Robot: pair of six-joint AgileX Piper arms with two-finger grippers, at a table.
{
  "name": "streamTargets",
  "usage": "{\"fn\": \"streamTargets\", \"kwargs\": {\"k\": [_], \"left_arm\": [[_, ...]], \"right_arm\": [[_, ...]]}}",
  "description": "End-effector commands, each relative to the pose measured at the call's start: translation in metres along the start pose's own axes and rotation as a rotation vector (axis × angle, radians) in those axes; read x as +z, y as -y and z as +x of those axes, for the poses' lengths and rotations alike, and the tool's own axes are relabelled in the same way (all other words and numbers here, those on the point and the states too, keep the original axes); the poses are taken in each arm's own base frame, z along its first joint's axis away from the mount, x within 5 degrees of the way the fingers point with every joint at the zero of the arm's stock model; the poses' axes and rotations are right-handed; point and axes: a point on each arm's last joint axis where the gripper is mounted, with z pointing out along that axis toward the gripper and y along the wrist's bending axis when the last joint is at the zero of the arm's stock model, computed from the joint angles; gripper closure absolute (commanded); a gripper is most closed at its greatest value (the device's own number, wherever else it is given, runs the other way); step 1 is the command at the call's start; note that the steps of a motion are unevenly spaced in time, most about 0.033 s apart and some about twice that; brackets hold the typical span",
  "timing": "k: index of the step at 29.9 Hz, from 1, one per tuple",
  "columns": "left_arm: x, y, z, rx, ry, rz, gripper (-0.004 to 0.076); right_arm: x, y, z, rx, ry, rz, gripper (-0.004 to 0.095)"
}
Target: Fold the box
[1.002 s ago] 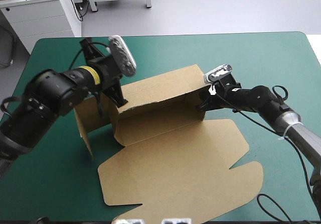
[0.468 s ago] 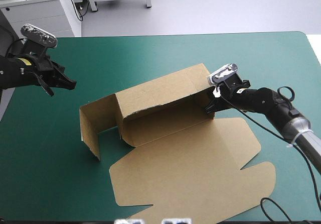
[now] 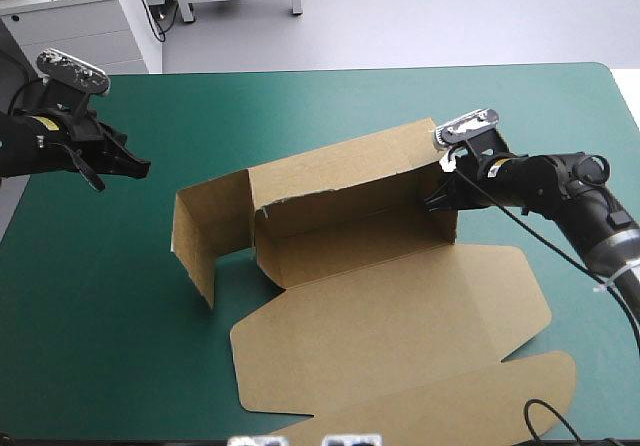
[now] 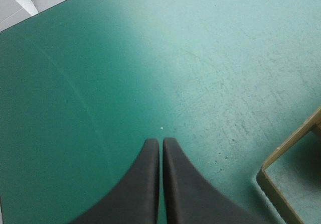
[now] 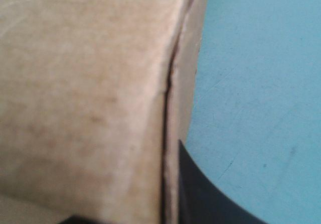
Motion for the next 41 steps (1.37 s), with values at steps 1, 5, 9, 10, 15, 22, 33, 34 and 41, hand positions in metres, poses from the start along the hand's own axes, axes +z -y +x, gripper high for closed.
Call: {"fn": "streamTargets", "kwargs": {"k": [1,5,9,10,15,22,33,34,41], "left_arm": [[-0.020,0.001,-0.009,-0.006,0.096,-0.033,0.0720],[-0.020,0.001,-0.009,-0.010,0.095,-0.029,0.0720],[-0.020,0.002,-0.008,-0.012,0.086,-0.019,0.0720],[-0.020,0.002,-0.008,-0.012,0.085,-0.019,0.0720],[-0.020,0.002,-0.008,-0.012,0.085,-0.019,0.0720],[-0.019,0.004,-0.007,-0.023,0.084,0.008,0.0720],[-0.008,0.008,0.000,-0.042,0.048,0.048,0.0731],[-0.008,0.008,0.000,-0.046,0.052,0.055,0.0731],[-0.008,0.011,-0.001,-0.062,0.063,0.087,0.0731]], "right_arm": [[-0.040,0.002,-0.028,0.049,0.130,0.045,0.0927],[-0.044,0.003,-0.034,0.085,0.055,0.041,0.0927],[-0.029,0.006,-0.032,0.102,-0.045,0.040,0.0927],[-0.024,0.006,-0.031,0.115,-0.067,0.036,0.0927],[0.009,0.012,-0.031,0.161,-0.189,0.018,0.0927],[0.056,0.023,-0.054,0.213,-0.226,0.008,0.0927],[0.103,0.033,-0.073,0.233,-0.361,-0.012,0.0624],[0.105,0.034,-0.073,0.234,-0.356,-0.011,0.0541],[0.097,0.035,-0.088,0.215,-0.274,-0.002,0.0278]]}}
